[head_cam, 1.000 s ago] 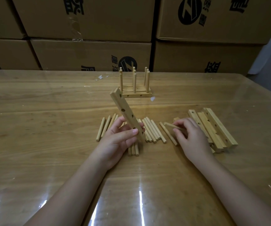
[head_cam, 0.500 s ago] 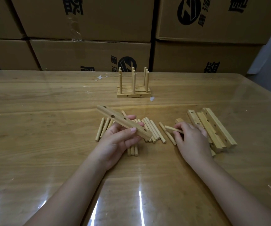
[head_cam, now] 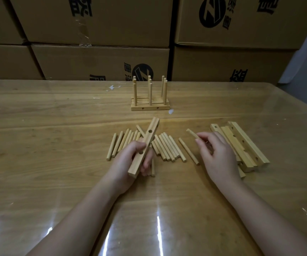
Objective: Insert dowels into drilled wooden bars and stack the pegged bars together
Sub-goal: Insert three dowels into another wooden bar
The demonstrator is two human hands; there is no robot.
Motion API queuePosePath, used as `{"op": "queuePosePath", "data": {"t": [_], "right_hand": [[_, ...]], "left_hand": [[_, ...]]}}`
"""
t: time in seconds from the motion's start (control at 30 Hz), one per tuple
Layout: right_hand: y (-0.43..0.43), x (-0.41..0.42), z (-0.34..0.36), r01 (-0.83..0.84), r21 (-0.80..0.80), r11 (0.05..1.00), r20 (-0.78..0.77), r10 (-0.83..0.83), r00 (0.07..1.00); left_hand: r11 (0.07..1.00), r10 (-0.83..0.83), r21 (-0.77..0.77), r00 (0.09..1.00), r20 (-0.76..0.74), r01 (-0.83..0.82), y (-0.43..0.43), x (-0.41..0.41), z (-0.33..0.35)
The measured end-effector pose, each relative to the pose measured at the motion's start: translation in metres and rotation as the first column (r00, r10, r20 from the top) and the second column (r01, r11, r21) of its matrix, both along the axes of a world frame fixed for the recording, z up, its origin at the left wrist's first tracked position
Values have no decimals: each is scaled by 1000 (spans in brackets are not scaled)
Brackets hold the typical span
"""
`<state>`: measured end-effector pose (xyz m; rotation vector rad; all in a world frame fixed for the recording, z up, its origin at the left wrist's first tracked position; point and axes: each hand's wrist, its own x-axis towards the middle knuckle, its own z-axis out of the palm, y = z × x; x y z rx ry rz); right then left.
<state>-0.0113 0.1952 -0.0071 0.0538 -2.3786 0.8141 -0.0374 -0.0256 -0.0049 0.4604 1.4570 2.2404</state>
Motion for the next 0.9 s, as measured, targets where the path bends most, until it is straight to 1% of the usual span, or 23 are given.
{"op": "queuePosePath", "data": {"t": [0.17,0.33,0.4,0.47,0.63,0.8,0.9], "right_hand": [[-5,2,4,-124,-21,992,-54,122,991],[-9,5,6,-172,-16,985,-103,169,980],[-10,7,7,-195,-26,981,-109,191,976],[-11,7,7,-208,-35,978,-101,203,974],[-10,7,5,-209,-37,977,-123,203,972],[-12,6,3,-231,-25,973,-130,226,965],[-13,5,2,-237,-12,971,-135,234,963]], "left_hand": [[999,-7,-40,999,-42,5,1,0,0],[997,-6,-79,996,-87,-1,1,1,0],[989,8,-145,995,-103,-23,1,1,0],[980,6,-197,991,-130,-32,2,2,1],[986,-3,-164,990,-142,-20,0,5,1],[973,-14,-230,984,-176,-27,3,7,1],[969,-16,-245,984,-178,-29,3,8,1]]}}
